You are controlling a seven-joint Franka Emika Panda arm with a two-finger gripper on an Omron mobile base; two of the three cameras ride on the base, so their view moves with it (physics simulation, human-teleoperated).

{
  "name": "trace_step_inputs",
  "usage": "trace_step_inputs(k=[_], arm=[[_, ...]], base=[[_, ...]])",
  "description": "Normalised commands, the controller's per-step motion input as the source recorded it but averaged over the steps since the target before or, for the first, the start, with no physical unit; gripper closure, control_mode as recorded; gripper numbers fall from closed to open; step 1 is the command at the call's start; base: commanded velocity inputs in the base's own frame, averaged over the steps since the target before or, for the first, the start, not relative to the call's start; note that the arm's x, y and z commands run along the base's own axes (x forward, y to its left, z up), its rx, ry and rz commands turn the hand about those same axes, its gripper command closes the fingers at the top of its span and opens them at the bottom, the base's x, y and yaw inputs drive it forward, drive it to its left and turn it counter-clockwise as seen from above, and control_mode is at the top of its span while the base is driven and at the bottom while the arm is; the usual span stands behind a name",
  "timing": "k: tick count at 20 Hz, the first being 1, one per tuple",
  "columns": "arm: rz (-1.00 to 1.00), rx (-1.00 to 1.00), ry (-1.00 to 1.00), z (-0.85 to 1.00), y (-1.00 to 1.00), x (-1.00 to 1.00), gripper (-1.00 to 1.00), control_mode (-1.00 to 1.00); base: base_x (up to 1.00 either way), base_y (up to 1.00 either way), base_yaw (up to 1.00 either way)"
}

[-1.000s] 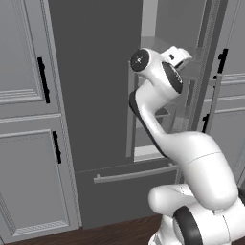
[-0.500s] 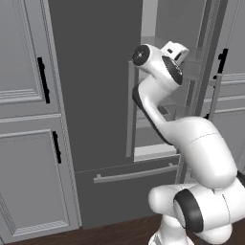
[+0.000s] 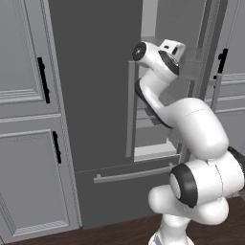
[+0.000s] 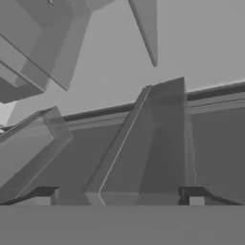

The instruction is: Grab a lemon wedge from the fridge and one ice cube from the ice bowl, and put them in the glass of lemonade.

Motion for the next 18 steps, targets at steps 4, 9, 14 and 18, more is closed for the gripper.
trace_step_inputs(k=[4,9,14,18], arm=[[-0.07,-0.02,0.15,0.00,-0.90,-0.18,-1.00,-1.00],[-0.06,0.00,0.17,0.00,-0.94,-0.22,-1.00,-1.00],[-0.07,0.00,0.15,-0.20,-0.94,-0.30,-1.00,-1.00],[-0.08,-0.02,0.08,-0.45,-0.94,-0.23,-1.00,-1.00]], base=[[0.00,0.00,0.00],[0.00,0.00,0.00],[0.00,0.00,0.00],[0.00,0.00,0.00]])
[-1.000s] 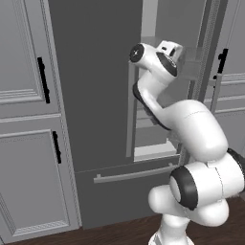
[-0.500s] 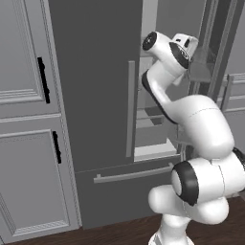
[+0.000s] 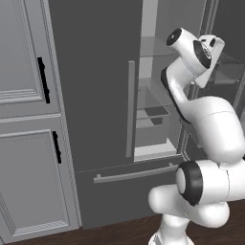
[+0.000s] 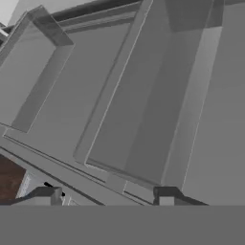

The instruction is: Grab a lemon wedge from the fridge and one ice cube from the ice bowl, and put them in the glass of lemonade.

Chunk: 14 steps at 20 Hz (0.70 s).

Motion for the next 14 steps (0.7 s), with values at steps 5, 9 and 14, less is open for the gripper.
trace_step_inputs(k=[5,9,14], arm=[[-0.06,-0.06,0.07,-0.18,-0.80,-0.02,-1.00,-1.00],[0.00,-0.01,0.00,0.23,0.24,-0.08,-1.00,-1.00],[0.00,0.04,-0.16,0.23,0.97,-0.22,-1.00,-1.00]], base=[[0.00,0.00,0.00],[0.00,0.00,0.00],[0.00,0.00,0.00]])
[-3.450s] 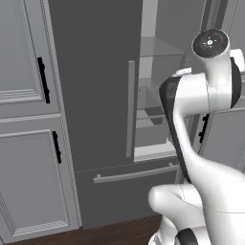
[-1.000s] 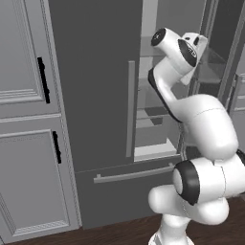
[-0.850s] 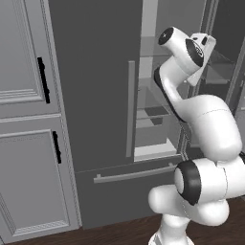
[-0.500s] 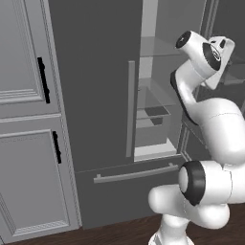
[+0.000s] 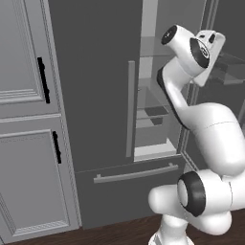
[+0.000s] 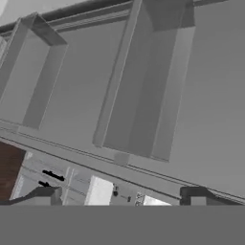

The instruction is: Grab a lemon wedge from the fridge and one ice cube from the ice bowl, and put them in the glass of lemonade.

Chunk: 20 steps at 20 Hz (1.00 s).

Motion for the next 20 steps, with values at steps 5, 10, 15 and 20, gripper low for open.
trace_step_inputs(k=[5,10,15,20], arm=[[0.00,0.63,-0.36,-0.66,0.89,0.09,-1.00,-1.00],[0.00,0.95,-0.33,-0.80,0.54,0.14,-1.00,-1.00],[-0.01,0.58,-0.05,-0.25,0.36,-0.45,-1.00,-1.00],[0.02,0.15,0.03,0.02,0.25,-0.99,-1.00,-1.00]], base=[[0.00,0.00,0.00],[0.00,0.00,0.00],[0.00,0.00,0.00],[0.00,0.00,0.00]])
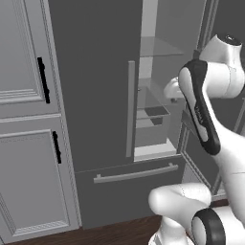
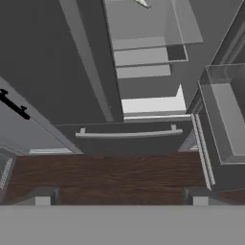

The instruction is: Grab a lemon wedge from the fridge and one ice cube from the ice bowl, and put them in the glass of lemonade.

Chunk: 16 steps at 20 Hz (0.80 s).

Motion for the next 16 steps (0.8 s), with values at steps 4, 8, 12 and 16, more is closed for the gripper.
trace_step_inputs(k=[4,8,12,16], arm=[[-0.01,-0.03,0.05,-0.13,0.76,-0.30,-1.00,-1.00],[-0.12,-0.12,-0.13,-0.28,0.68,0.87,-1.00,-1.00],[-0.15,-0.12,-0.10,-0.29,0.64,1.00,-1.00,-1.00],[-0.10,-0.04,-0.06,-0.12,0.53,1.00,-1.00,-1.00]], base=[[0.00,0.00,0.00],[0.00,0.00,0.00],[0.00,0.00,0.00],[0.00,0.00,0.00]])
